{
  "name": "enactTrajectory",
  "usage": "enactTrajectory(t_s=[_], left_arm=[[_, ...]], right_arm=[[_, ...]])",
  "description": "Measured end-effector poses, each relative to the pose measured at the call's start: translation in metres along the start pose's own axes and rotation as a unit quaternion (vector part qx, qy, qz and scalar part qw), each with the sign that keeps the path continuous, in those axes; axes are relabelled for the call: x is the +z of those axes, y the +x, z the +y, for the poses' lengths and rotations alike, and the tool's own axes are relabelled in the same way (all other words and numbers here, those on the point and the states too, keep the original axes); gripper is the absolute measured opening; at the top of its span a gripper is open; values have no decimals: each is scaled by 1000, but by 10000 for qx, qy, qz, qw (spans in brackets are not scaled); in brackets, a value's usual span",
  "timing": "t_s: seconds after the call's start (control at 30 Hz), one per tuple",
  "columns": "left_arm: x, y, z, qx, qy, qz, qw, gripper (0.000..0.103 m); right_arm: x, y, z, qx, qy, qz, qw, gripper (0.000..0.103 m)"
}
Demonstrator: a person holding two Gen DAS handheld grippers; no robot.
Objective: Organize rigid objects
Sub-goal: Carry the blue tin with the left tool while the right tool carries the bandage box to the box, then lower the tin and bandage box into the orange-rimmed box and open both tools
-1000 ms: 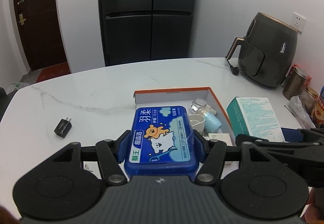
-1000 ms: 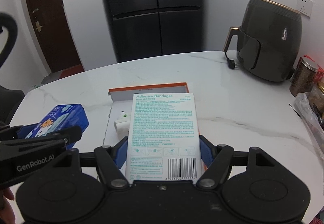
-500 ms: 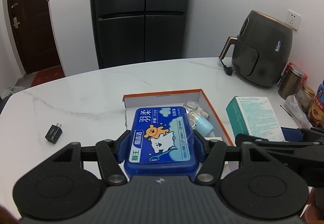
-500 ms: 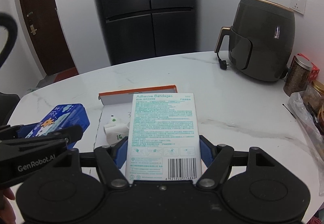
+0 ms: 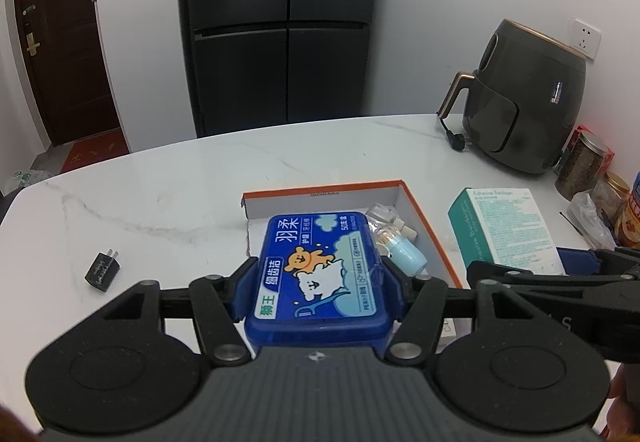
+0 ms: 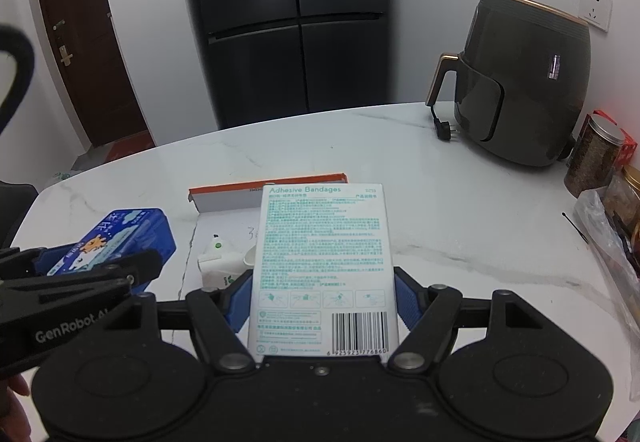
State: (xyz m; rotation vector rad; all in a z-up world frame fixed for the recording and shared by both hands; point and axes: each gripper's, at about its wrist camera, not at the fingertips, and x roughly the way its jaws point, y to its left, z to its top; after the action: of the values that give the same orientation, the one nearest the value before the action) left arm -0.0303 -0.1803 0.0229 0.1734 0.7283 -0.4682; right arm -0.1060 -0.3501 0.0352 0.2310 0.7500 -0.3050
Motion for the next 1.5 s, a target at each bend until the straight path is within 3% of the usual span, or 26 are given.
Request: enactTrajectory(t_s=[0.53,0.97,1.17,1.43,1.5], left_arm=[[13,27,5,30,-20,128,9999,63],[26,63,12,30,-91,307,9995,63],[34,82,14,-77,-175,437,9989,63],[44,109,3,-315,-148,625,9974,63],[45,113,-1,-399,-84,632,9972,70]], right_arm=[[20,19,4,73,-27,108,9999,84],[56,74,5,266,-123,276,9992,84],[64,86,1,469,-41,191,9987,85],[67,70,-13,287,117,-166,9994,85],[67,67,-15,277,130,-194,9993,85]])
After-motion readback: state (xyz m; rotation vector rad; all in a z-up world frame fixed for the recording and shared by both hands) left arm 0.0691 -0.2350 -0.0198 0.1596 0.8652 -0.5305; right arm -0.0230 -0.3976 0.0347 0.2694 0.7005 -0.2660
